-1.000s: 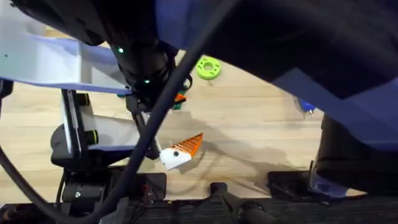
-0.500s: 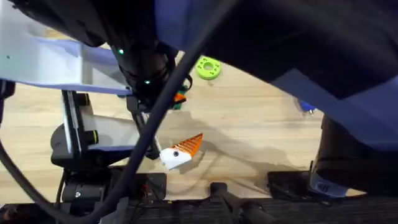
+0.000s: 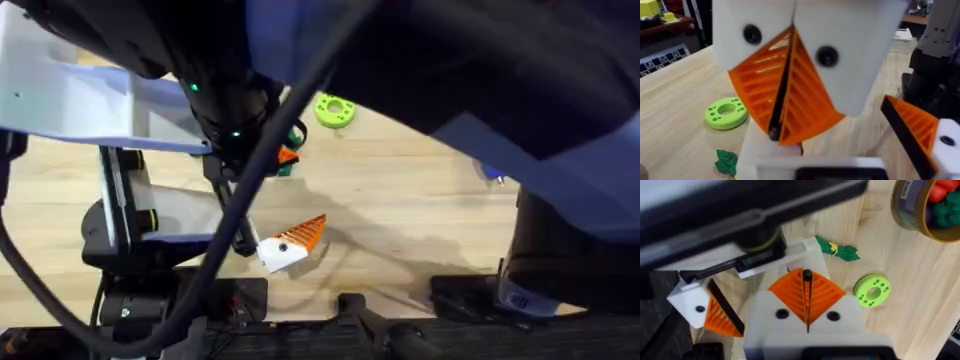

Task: Pick up the gripper from the table and insert it into the empty holder that is missing its gripper. Then pick up a screw, insert it into the mounting hole, and use the screwdriver to tighten it. Finally, clean up the table by picking up the vegetable and placing it into the bucket.

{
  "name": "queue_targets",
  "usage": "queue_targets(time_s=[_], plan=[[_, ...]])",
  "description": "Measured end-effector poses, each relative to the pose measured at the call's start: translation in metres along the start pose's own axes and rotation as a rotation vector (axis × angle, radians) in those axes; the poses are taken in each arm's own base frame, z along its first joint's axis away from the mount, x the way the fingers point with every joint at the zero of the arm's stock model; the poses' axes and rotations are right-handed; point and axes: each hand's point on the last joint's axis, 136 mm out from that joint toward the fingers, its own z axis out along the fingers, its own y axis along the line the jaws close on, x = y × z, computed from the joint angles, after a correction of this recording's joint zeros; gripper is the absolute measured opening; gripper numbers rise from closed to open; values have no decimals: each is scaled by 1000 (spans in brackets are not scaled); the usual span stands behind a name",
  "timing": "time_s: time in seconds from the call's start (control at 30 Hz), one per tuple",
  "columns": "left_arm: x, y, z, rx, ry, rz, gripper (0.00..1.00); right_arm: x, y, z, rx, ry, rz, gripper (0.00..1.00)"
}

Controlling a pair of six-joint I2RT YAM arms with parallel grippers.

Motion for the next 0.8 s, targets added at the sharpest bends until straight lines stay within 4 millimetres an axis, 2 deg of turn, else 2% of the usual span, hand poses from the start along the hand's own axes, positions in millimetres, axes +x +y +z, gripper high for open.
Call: queue_targets(time_s=[0.67, 0.7, 0.8], plan=[[0, 0, 0, 0, 0, 0, 985, 0, 0, 0, -1, 1, 1, 11], [0, 0, 0, 0, 0, 0, 985, 0, 0, 0, -1, 1, 5, 53], [0, 0, 0, 0, 0, 0, 985, 0, 1, 0, -3, 0, 4, 477]])
